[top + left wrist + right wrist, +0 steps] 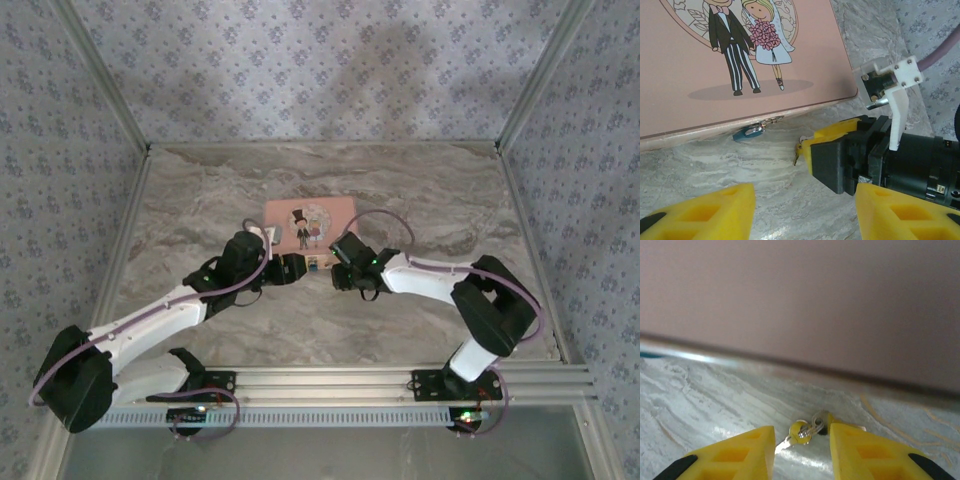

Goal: Unlock a padlock with a key

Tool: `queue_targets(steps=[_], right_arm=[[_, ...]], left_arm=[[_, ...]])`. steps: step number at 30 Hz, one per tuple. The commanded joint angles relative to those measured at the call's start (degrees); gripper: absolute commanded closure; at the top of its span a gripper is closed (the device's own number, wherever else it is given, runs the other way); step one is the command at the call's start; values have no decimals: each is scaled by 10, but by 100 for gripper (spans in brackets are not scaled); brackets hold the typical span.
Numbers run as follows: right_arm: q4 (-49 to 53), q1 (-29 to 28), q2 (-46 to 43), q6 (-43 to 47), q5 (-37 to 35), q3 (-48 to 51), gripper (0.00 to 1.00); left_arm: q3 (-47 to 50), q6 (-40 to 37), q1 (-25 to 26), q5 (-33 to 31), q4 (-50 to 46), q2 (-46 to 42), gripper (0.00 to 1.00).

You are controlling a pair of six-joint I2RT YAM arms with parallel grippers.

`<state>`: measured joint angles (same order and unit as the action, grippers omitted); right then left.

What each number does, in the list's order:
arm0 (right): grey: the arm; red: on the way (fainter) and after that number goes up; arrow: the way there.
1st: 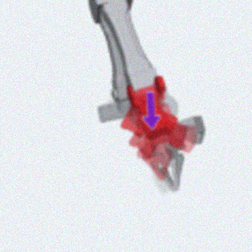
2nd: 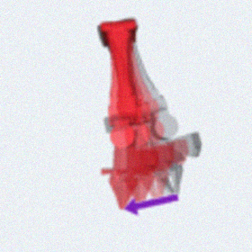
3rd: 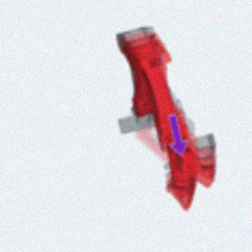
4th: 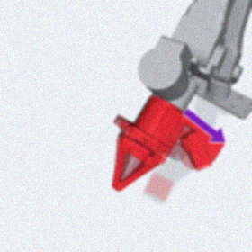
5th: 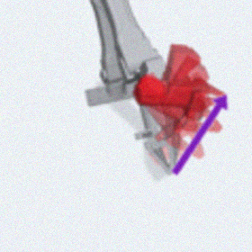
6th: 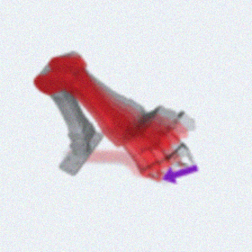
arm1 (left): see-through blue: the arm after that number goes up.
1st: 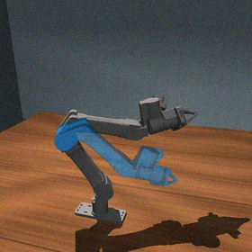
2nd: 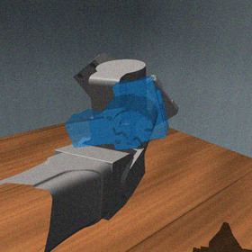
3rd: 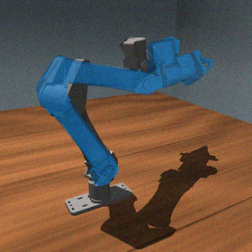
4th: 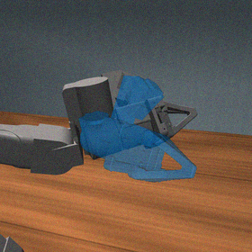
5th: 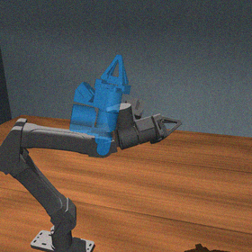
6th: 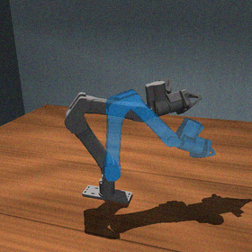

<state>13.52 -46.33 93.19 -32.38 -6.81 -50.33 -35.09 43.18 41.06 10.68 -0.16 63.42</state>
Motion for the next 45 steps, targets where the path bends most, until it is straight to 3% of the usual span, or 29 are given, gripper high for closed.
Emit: queue_targets(steps=[1,10,23,25,42,45], right_arm=[[29,1,27,-20,-24,-18,66],[52,-7,54,-32,-49,-31,67],[42,-8,84,-45,-37,-25,96],[31,-9,68,-41,-35,-20,100],[22,17,-217,-28,-3,32,100],[35,31,-257,-28,35,28,100]], left_arm=[[6,4,3,-3,3,-11,45],[17,7,3,-9,5,-21,45],[22,10,3,-12,3,-22,45],[21,11,3,-12,3,-21,45],[8,9,3,5,29,-11,44],[2,10,3,25,55,-8,44]])
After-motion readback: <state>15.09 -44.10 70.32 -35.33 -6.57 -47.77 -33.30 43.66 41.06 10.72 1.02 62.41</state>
